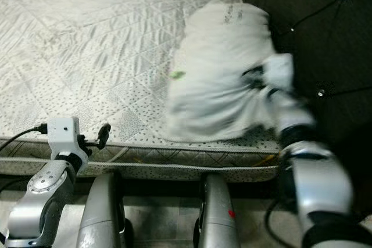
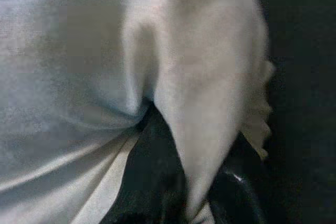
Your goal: Clean up the room
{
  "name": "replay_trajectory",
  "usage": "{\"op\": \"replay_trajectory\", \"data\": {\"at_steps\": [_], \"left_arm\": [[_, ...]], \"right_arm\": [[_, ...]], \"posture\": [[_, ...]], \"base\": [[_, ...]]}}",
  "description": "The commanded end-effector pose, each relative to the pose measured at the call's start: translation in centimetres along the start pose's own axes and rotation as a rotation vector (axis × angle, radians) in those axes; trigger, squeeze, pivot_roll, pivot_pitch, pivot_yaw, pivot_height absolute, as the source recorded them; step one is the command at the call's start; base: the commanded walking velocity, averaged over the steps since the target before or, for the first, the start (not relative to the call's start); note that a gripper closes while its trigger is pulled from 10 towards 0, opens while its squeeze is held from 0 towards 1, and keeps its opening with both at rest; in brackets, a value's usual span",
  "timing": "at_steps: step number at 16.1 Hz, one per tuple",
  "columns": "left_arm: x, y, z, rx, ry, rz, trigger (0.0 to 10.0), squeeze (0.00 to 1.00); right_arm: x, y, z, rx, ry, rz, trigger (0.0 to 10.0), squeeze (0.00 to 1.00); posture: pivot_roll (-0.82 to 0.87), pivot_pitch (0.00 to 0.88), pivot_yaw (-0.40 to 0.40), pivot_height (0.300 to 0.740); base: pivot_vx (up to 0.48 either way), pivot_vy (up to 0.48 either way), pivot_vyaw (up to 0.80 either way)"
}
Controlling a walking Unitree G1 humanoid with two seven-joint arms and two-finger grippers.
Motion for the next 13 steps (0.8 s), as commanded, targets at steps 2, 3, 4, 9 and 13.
{"op": "replay_trajectory", "data": {"at_steps": [2,3,4,9,13], "left_arm": [[0.2,-0.2,-0.1,0.001,-0.015,0.012,10.0,0.00],[0.2,-0.3,-0.1,0.001,-0.022,0.014,10.0,0.00],[0.3,-0.3,-0.1,0.000,-0.025,0.016,10.0,0.00],[0.7,0.1,-0.6,0.009,-0.032,0.031,10.0,0.00],[1.0,0.1,-0.6,0.016,-0.050,0.029,10.0,0.00]], "right_arm": [[-4.4,0.6,5.4,-0.171,0.015,-0.158,0.0,0.00],[-6.1,1.0,5.9,-0.183,0.017,-0.222,0.0,0.00],[-6.9,1.2,6.0,-0.188,0.012,-0.249,0.0,0.00],[-7.9,1.9,0.8,-0.143,0.006,-0.333,0.0,0.00],[-5.0,3.7,-4.7,-0.138,-0.013,-0.348,0.0,0.00]], "posture": [[0.08,0.012,-0.026,0.536],[0.08,0.012,-0.025,0.536],[0.08,0.013,-0.024,0.536],[0.07,0.016,-0.026,0.536],[0.04,0.022,0.000,0.536]], "base": [[0.000,0.000,0.00],[0.000,0.000,0.00],[0.000,0.000,0.00],[0.000,0.000,0.00],[0.000,0.000,0.00]]}}
Point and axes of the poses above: a point about 5 cm out from each wrist's last joint towards the gripper, its own y axis pointing back from the gripper into the wrist, its own z axis along the axis of the wrist's last joint, x = y × z, the point moved 3 cm from there along -y, pointing out of the wrist towards the gripper, and after that the axes turned 12 degrees about y, right-handed, at the moved point
